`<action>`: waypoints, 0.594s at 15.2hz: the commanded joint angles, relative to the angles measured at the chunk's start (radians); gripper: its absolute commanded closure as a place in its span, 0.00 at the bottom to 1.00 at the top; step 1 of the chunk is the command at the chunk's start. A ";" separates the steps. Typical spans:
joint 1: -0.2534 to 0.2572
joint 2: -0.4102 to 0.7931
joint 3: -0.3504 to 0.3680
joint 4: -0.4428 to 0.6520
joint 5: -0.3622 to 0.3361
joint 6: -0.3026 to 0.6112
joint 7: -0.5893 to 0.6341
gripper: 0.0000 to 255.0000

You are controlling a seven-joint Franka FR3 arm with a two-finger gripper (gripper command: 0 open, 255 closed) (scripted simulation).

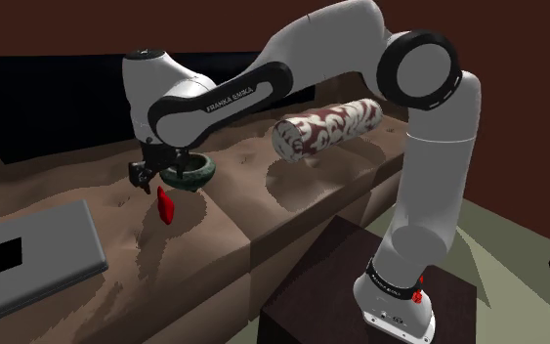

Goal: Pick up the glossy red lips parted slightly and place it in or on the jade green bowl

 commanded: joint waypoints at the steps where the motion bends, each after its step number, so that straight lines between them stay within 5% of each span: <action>1: 0.018 0.052 -0.007 0.050 -0.027 -0.006 0.029 0.00; 9: 0.026 0.108 -0.026 0.025 -0.066 0.069 0.053 0.00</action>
